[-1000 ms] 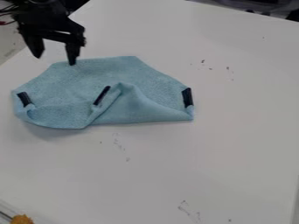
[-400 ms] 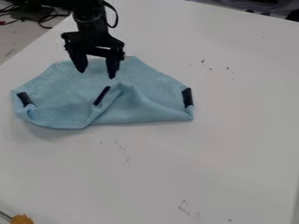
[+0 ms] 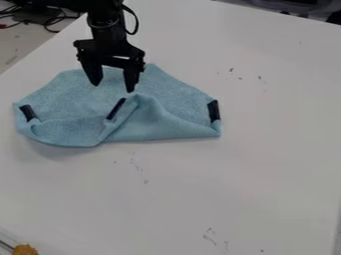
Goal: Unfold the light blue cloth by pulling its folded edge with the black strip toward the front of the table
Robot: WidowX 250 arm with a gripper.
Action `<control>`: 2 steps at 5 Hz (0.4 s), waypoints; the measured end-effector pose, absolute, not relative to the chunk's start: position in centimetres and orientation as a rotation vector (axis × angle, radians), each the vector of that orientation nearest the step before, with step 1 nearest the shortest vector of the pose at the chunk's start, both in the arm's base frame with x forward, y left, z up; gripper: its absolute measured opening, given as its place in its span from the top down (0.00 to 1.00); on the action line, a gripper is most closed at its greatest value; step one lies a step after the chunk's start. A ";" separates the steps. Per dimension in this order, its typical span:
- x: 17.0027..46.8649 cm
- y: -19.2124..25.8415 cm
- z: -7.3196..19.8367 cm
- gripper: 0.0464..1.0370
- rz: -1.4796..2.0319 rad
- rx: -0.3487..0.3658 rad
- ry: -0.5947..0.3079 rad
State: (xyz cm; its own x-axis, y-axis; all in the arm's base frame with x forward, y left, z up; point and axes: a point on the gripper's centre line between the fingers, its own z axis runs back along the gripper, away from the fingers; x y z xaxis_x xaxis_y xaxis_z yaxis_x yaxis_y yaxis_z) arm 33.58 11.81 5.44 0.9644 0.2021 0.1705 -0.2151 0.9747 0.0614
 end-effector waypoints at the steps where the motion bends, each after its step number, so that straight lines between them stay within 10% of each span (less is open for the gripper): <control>1: 33.3 11.6 4.5 0.04 0.209 0.065 -0.143; 2: 33.3 11.4 3.2 0.04 0.213 0.051 -0.117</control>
